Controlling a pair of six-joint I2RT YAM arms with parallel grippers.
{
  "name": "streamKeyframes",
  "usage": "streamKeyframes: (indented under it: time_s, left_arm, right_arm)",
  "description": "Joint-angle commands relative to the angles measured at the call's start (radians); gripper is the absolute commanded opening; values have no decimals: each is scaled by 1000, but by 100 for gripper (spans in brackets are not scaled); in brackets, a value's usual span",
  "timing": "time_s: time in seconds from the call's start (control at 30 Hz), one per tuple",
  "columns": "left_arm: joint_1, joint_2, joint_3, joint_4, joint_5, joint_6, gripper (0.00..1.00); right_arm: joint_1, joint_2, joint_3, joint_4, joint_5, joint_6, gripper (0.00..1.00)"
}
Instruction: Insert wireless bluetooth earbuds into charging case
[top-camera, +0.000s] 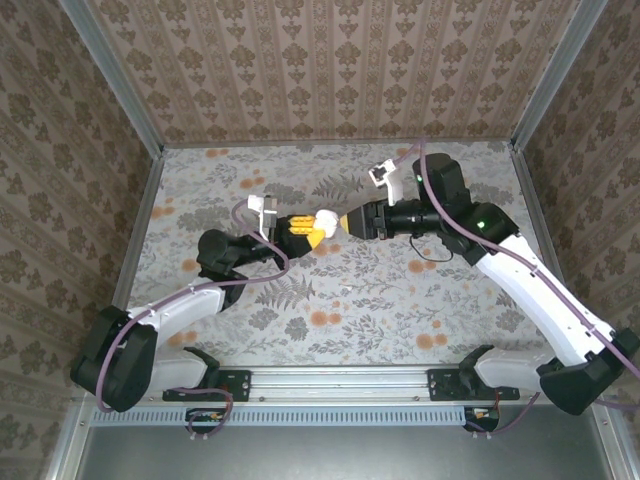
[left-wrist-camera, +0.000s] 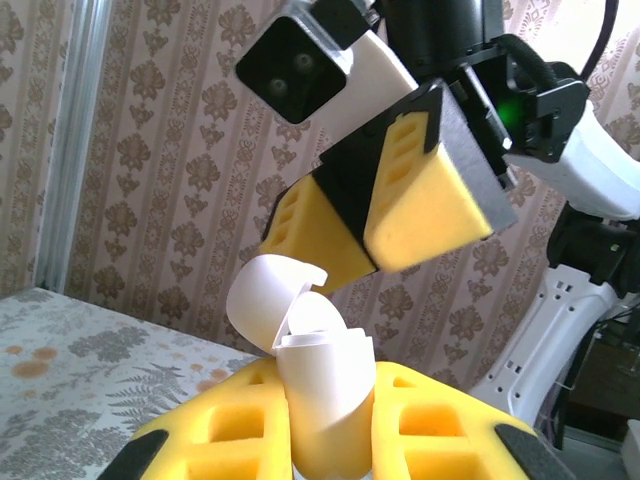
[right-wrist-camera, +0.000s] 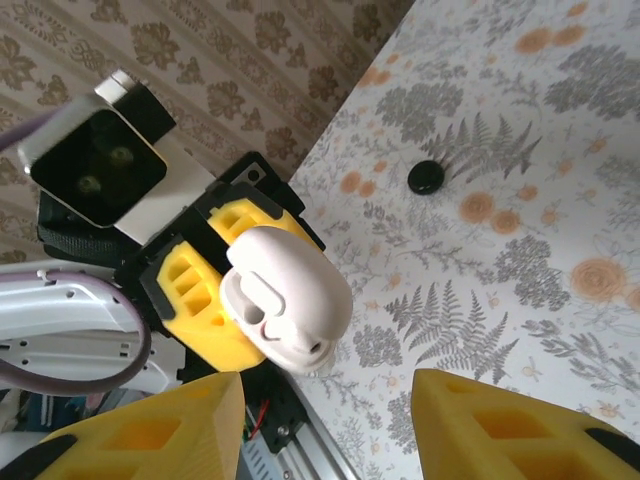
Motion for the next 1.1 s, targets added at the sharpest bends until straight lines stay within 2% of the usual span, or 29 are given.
streamKeyframes:
  time_s: [0.0, 0.13, 0.27, 0.43, 0.53, 0.63, 0.7, 0.87, 1.07]
  left_arm:
    - [9, -39, -43, 47, -44, 99, 0]
    - [16, -89, -124, 20, -99, 263, 0]
    - [34, -179, -181, -132, -173, 390, 0]
    - [38, -328, -212, -395, -243, 560, 0]
    - [55, -401, -246, -463, -308, 602, 0]
    - [76, -452, -259, -534, -304, 624, 0]
    - [81, -477, -263, -582, -304, 640, 0]
    - [93, -477, -269, -598, -305, 659, 0]
    - [103, -460, -265, -600, -280, 661, 0]
  right_arm:
    - [-11, -49, -11, -10, 114, 53, 49]
    - [-14, -59, -85, -26, 250, 121, 49]
    - [-1, -12, -194, -13, 311, 202, 41]
    - [98, 134, -206, -46, 417, 119, 38]
    - [121, 253, -172, -75, 426, 43, 32]
    - [123, 354, -125, -134, 408, 55, 28]
    - [143, 398, -128, -98, 357, 78, 25]
    - [202, 505, -128, -43, 334, 101, 14]
    - [248, 595, -171, -6, 362, 111, 10]
